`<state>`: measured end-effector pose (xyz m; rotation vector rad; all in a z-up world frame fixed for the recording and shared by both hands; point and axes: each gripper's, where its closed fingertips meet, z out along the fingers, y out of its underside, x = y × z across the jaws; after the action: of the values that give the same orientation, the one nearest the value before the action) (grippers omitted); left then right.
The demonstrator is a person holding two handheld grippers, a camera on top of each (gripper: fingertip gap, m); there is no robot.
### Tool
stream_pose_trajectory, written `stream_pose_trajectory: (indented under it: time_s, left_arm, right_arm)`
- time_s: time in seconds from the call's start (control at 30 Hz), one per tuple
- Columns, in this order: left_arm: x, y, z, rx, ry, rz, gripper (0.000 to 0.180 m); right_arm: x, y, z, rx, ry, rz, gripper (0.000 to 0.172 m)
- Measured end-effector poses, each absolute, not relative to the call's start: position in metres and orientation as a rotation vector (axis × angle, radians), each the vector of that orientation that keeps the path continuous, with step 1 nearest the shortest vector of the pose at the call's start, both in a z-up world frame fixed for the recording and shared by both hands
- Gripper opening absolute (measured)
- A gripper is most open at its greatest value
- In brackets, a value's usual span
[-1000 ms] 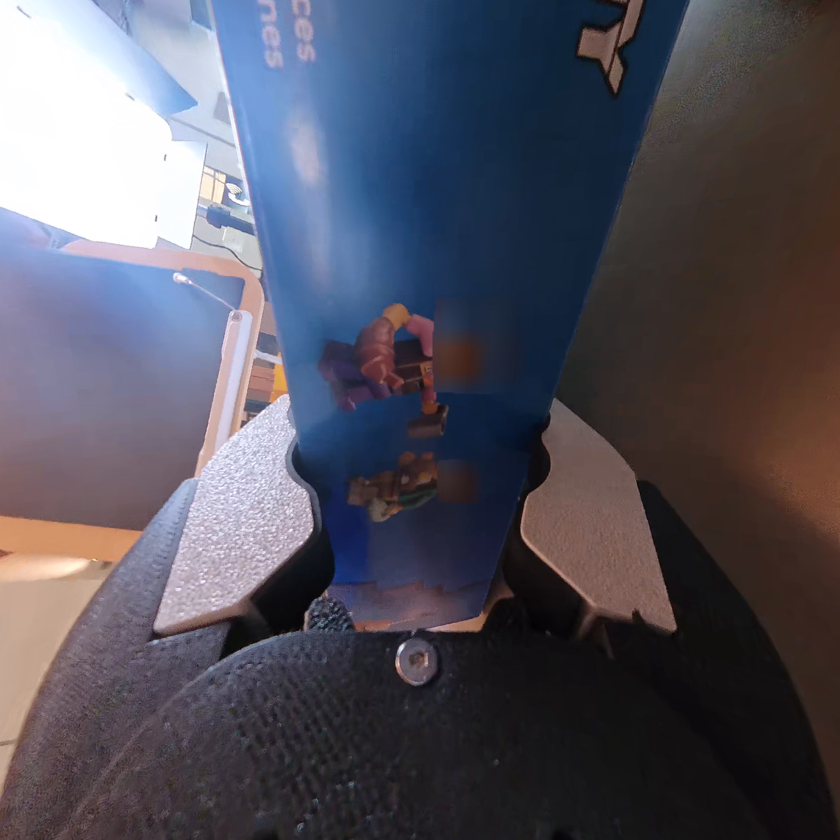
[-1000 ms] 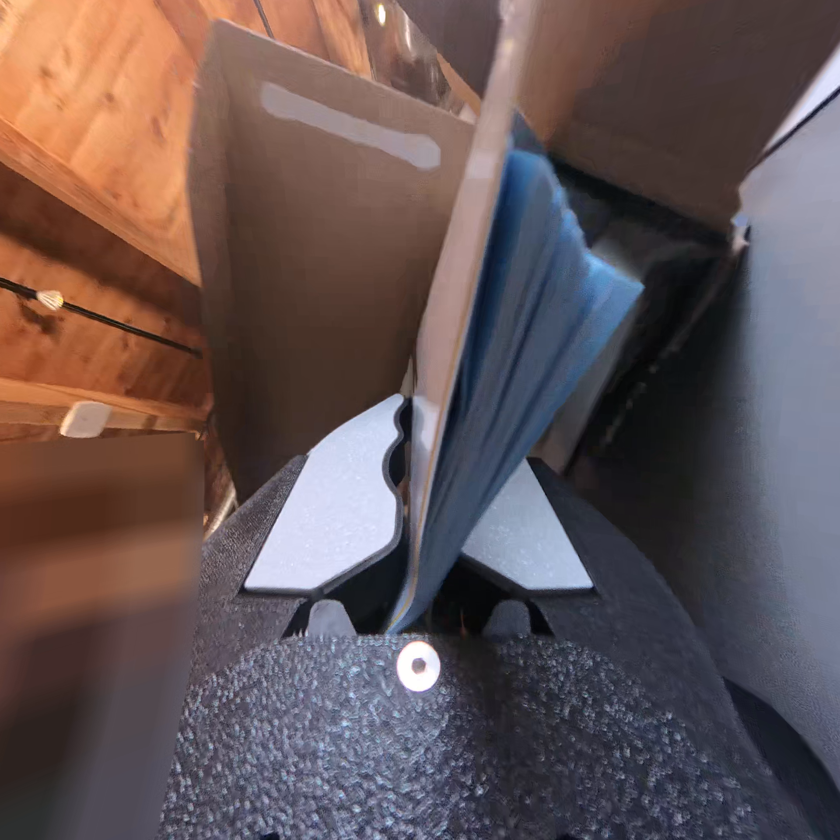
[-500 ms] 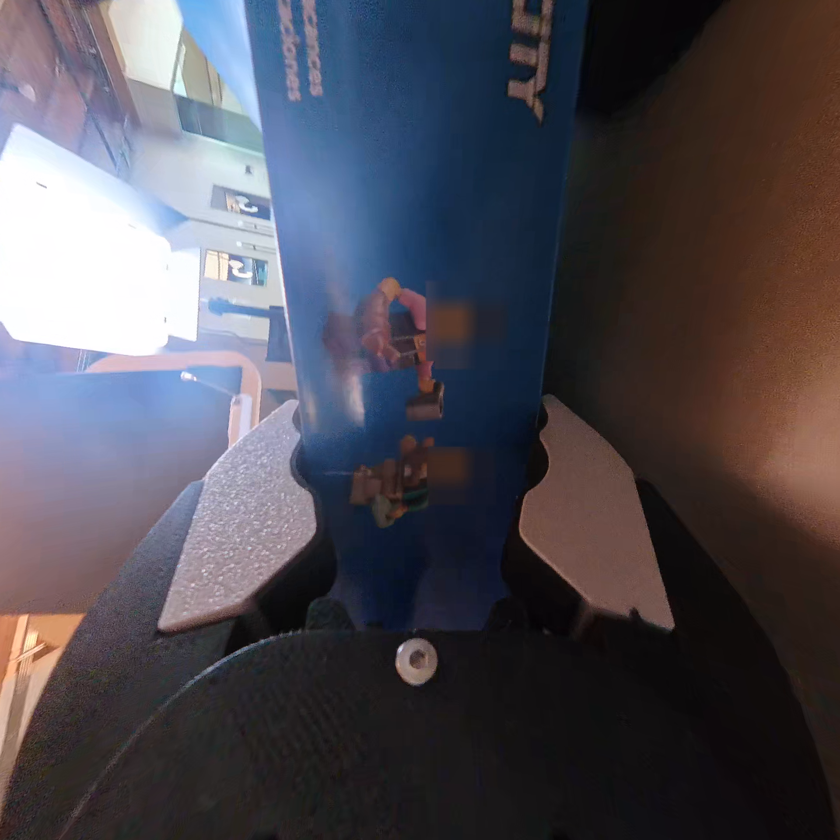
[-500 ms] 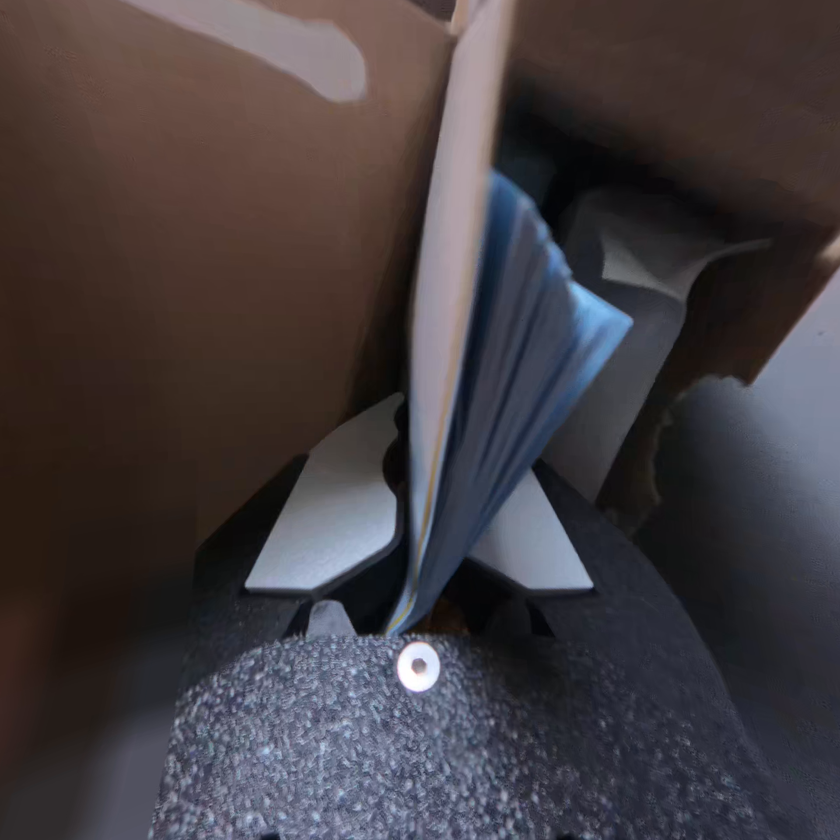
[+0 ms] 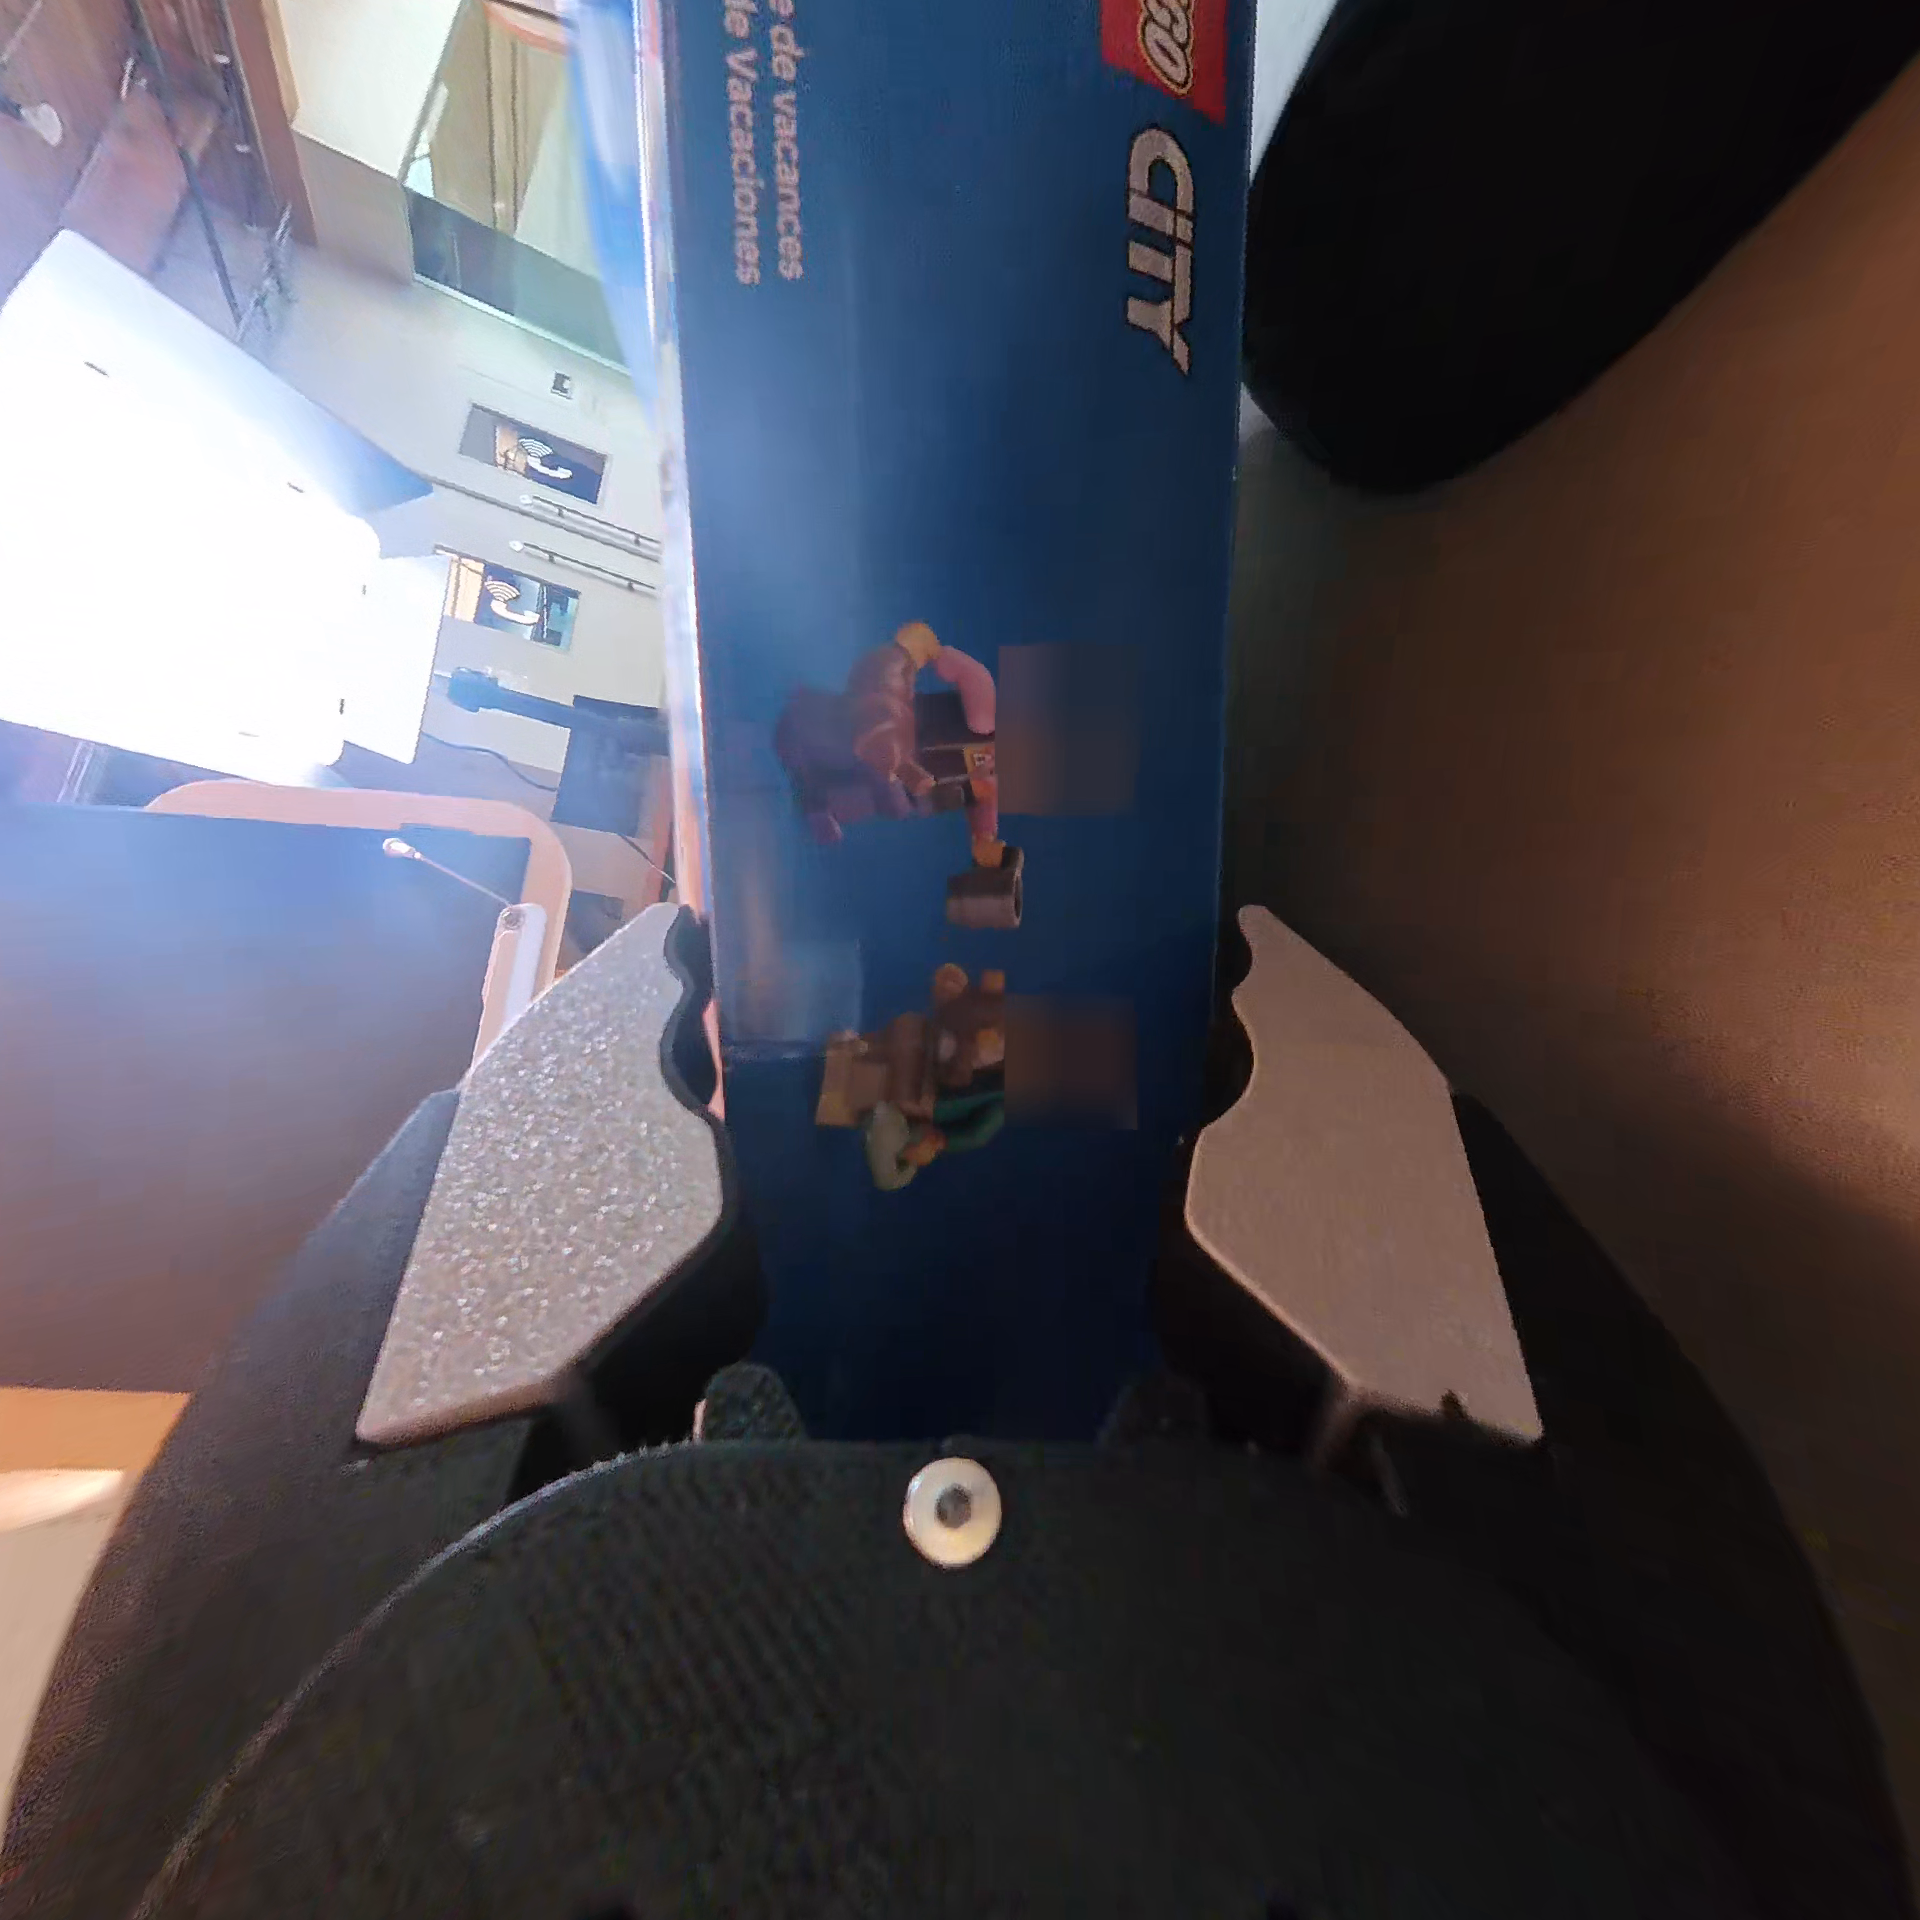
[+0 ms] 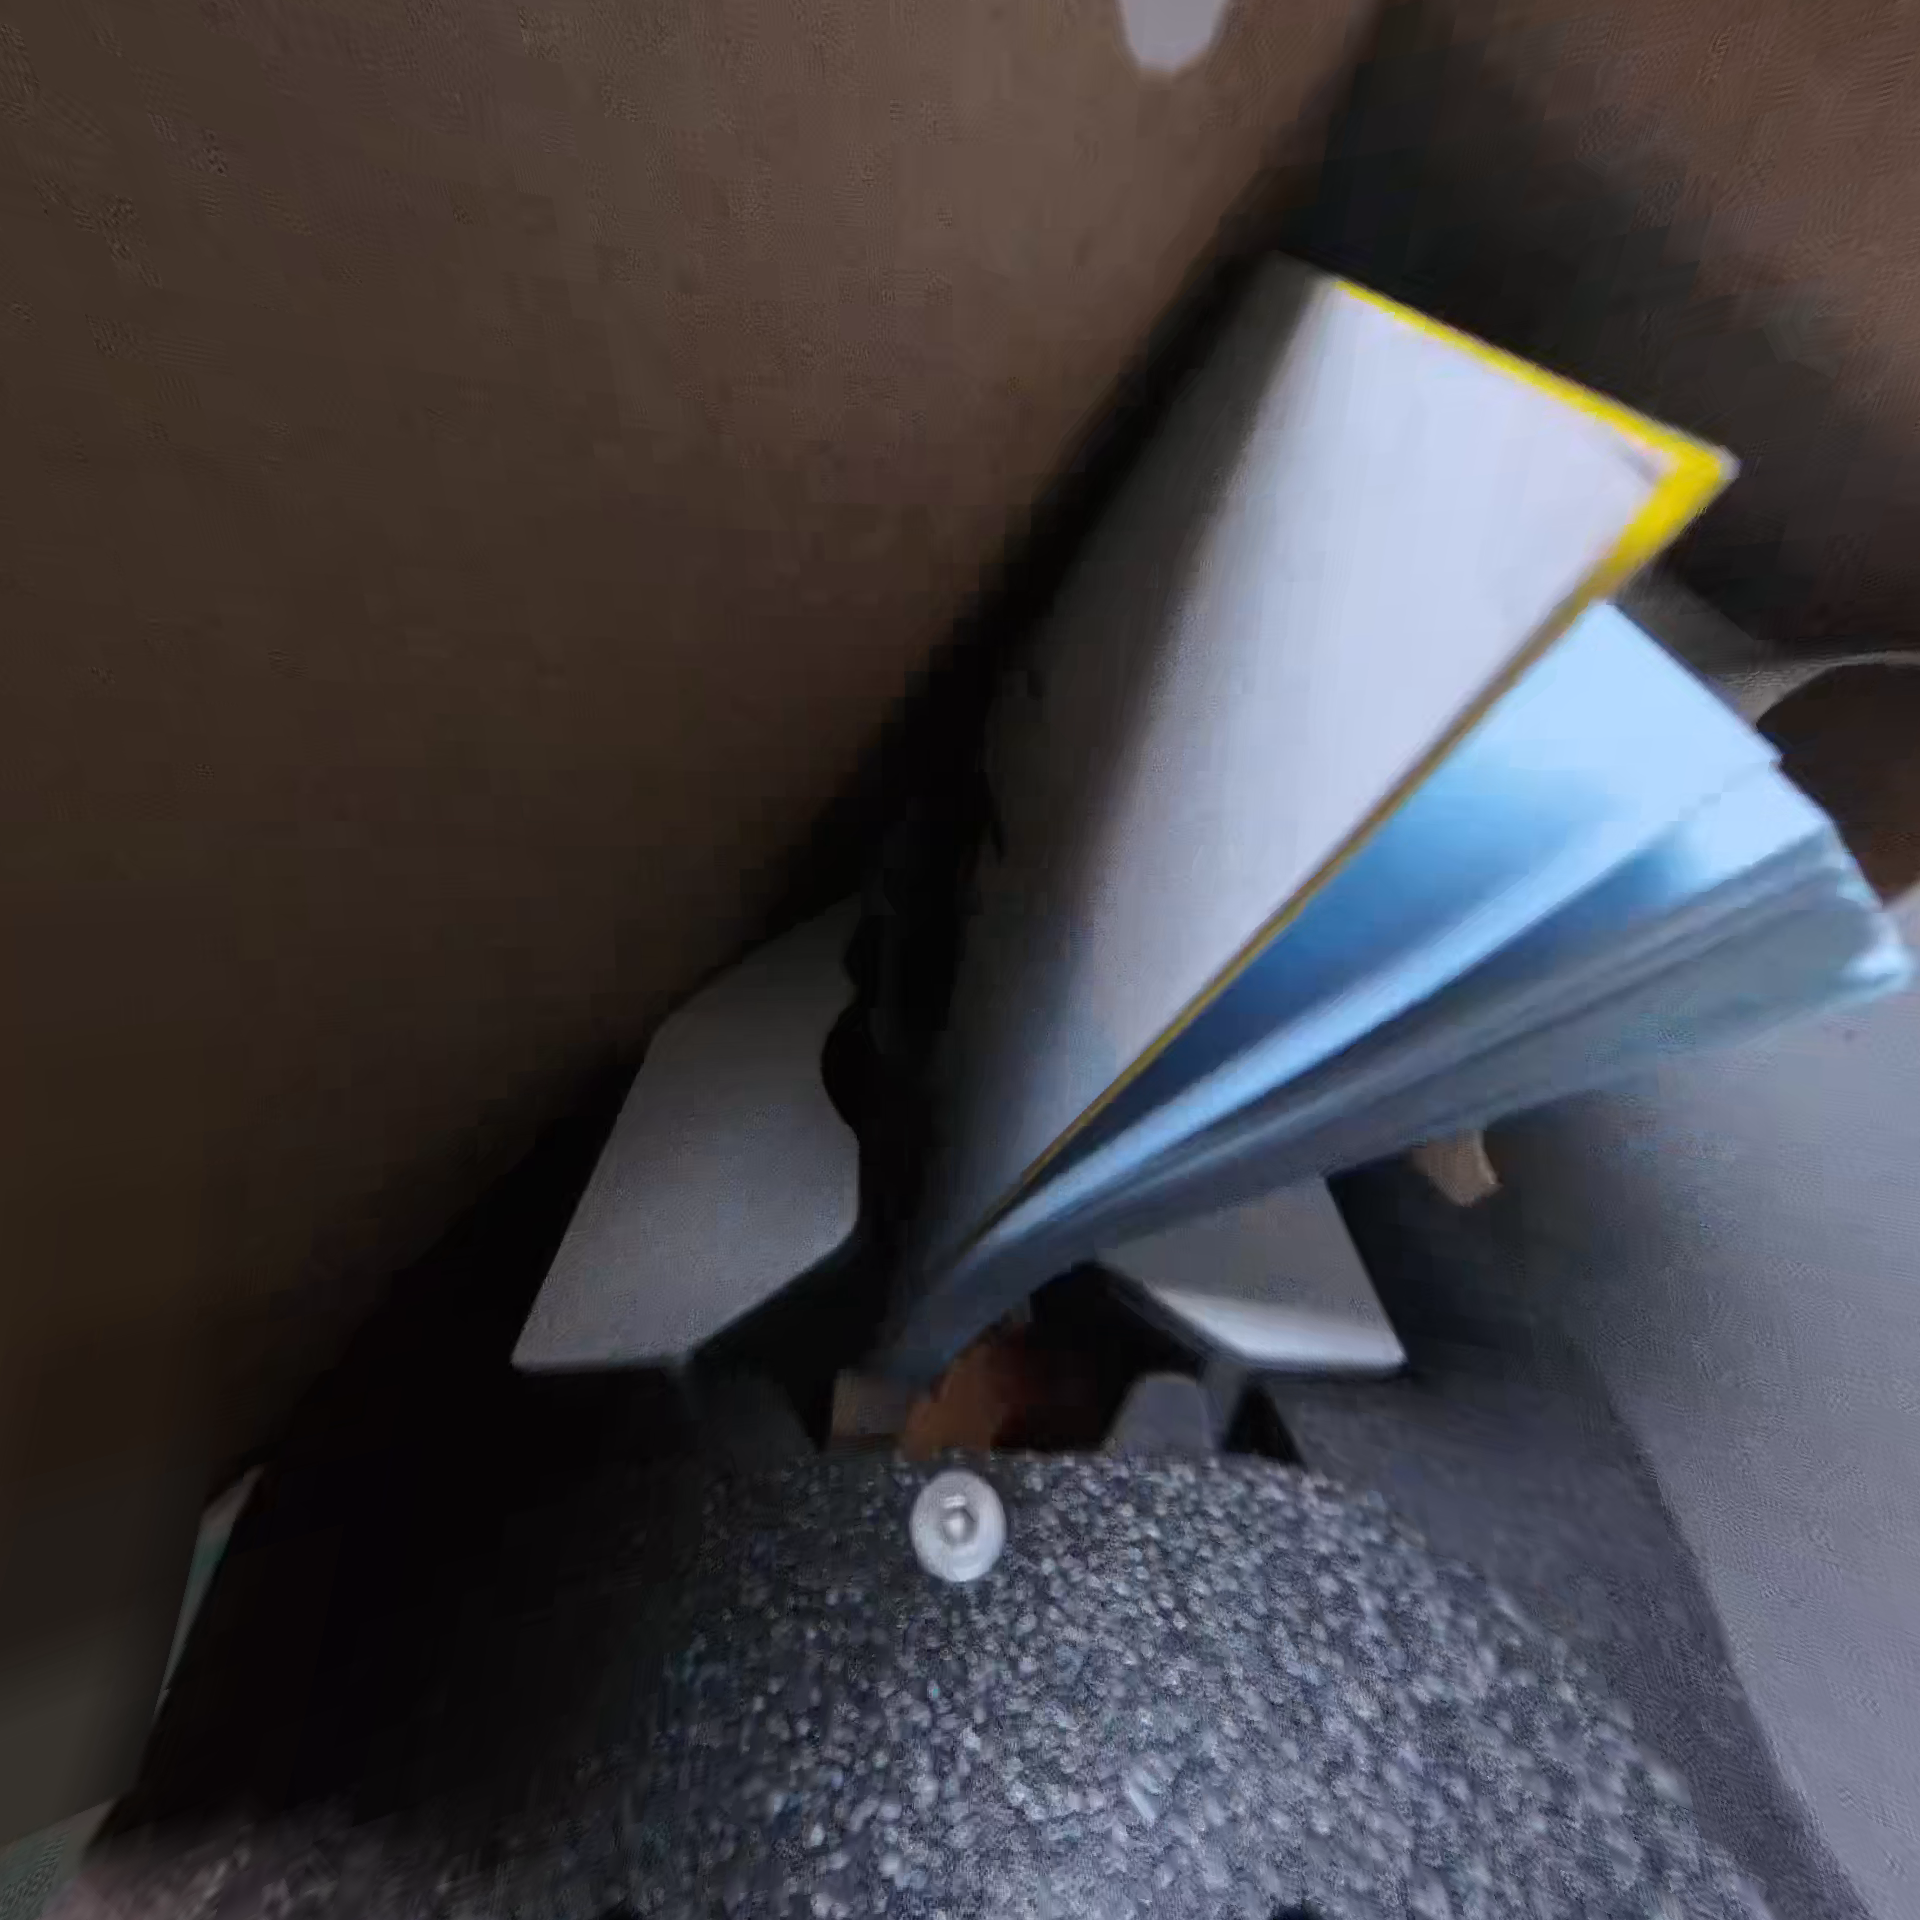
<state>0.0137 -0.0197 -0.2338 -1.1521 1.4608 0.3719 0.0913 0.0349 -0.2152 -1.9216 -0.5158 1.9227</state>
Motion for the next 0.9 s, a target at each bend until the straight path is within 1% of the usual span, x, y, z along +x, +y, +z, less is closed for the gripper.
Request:
stream_pose_trajectory:
  time_s: [0.03,0.07,0.17,0.23,0.27,0.33,0.4,0.5,0.57,0.7,0.73,0.83,0.9]
  left_arm:
    - [0.013,-0.019,-0.23,-1.157,1.441,0.352,0.094]
    - [0.012,-0.019,-0.226,-1.164,1.425,0.333,0.094]
    - [0.005,-0.016,-0.211,-1.196,1.359,0.25,0.094]
    - [-0.001,-0.015,-0.197,-1.217,1.3,0.17,0.094]
    - [-0.005,-0.015,-0.19,-1.227,1.273,0.124,0.094]
    - [-0.013,-0.017,-0.177,-1.24,1.23,0.028,0.093]
    - [-0.023,-0.017,-0.165,-1.251,1.174,-0.067,0.093]
    - [-0.039,-0.019,-0.152,-1.259,1.115,-0.197,0.093]
    - [-0.046,-0.023,-0.147,-1.251,1.104,-0.259,0.093]
    - [-0.057,-0.028,-0.134,-1.258,1.01,-0.427,0.093]
    - [-0.06,-0.03,-0.133,-1.256,1.001,-0.46,0.093]
    - [-0.065,-0.034,-0.136,-1.241,1.005,-0.48,0.093]
    - [-0.067,-0.037,-0.136,-1.234,1.009,-0.5,0.093]
  right_arm:
    - [0.098,0.04,-0.21,-1.904,-0.536,1.882,0.042]
    - [0.104,0.043,-0.202,-1.879,-0.566,1.854,0.045]
    - [0.12,0.048,-0.177,-1.792,-0.707,1.72,0.037]
    - [0.127,0.044,-0.154,-1.678,-0.85,1.631,0.035]
    - [0.128,0.041,-0.143,-1.621,-0.935,1.565,0.037]
    - [0.128,0.039,-0.123,-1.495,-1.106,1.349,0.041]
    - [0.128,0.038,-0.096,-1.335,-1.246,1.098,0.041]
    - [0.116,0.037,-0.069,-1.093,-1.48,0.583,0.045]
    - [0.101,0.032,-0.059,-0.949,-1.624,0.331,0.048]
    - [0.07,0.023,-0.066,-0.842,-1.897,0.092,0.049]
    - [0.064,0.021,-0.063,-0.817,-1.924,0.068,0.046]
    - [0.05,0.024,-0.048,-0.814,-1.984,0.029,0.046]
    - [0.046,0.033,-0.043,-0.85,-2.056,-0.02,0.042]
